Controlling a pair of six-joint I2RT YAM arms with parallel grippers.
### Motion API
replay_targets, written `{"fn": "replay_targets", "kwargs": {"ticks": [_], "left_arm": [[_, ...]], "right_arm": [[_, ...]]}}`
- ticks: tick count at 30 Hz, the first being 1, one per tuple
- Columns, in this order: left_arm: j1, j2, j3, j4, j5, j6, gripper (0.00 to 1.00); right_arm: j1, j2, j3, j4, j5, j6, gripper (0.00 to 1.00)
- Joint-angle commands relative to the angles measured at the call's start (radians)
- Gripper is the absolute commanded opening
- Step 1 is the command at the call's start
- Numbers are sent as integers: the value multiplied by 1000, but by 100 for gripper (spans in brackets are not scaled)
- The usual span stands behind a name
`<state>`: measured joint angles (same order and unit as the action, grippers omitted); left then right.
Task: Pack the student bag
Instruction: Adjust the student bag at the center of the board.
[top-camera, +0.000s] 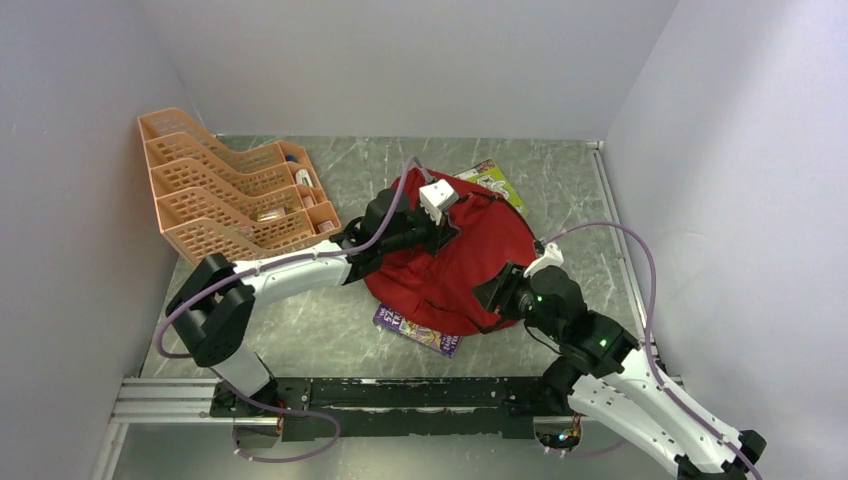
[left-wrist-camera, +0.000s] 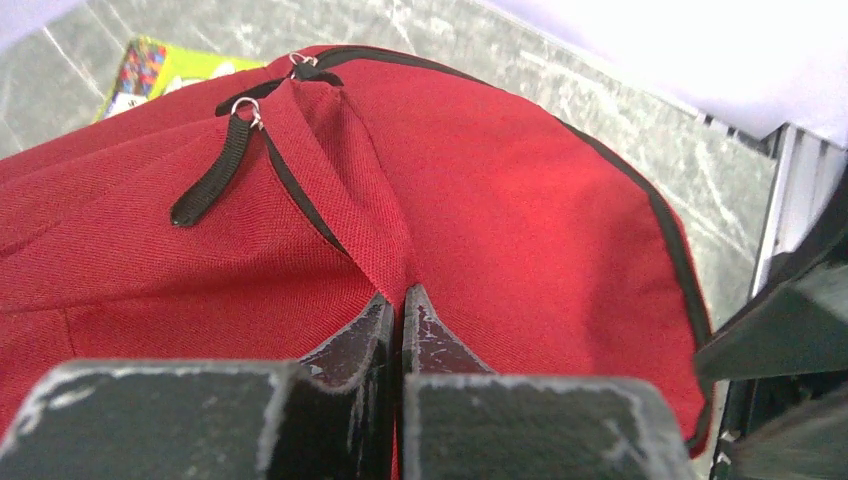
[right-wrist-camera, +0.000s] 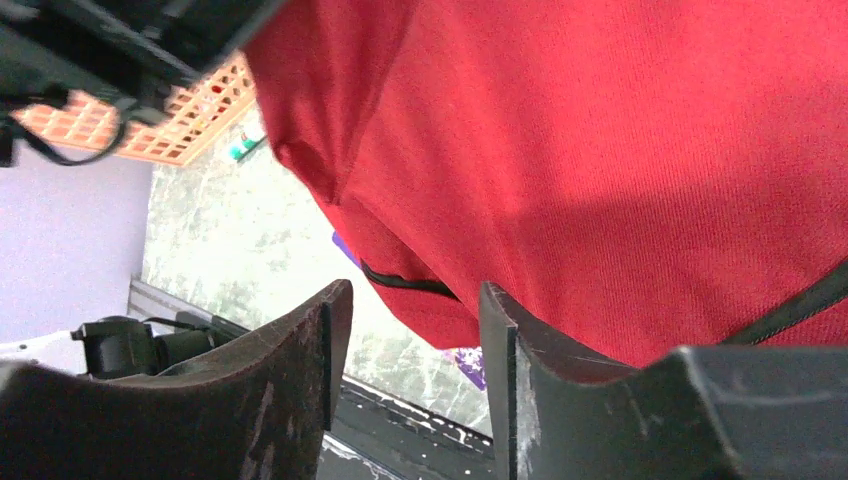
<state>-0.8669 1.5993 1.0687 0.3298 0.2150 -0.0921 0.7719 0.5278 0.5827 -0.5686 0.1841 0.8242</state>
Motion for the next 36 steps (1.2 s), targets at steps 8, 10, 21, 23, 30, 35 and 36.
{"fn": "replay_targets", "kwargs": {"ticks": [8,10,21,23,30,35,36], "left_arm": [[-25,59,-188,290,67,-46,5],[-37,61,-220,288,55,-53,5],[-122,91,-253,139,-113,-98,28],[-124,79,-257,127,-137,-117,26],[-156,71,-353,191,-161,-139,13],[-203,105,-416,252,-208,-161,8],[-208,113,-428,266,-213,-168,7]], "right_arm": [[4,9,5,-34,116,34,56],[4,14,9,-67,177,70,60],[4,63,102,-86,415,48,79],[4,104,143,-103,464,24,82],[3,198,219,-68,548,-49,82],[-6,281,251,-27,506,-93,75],[-11,294,257,-22,490,-99,73]]}}
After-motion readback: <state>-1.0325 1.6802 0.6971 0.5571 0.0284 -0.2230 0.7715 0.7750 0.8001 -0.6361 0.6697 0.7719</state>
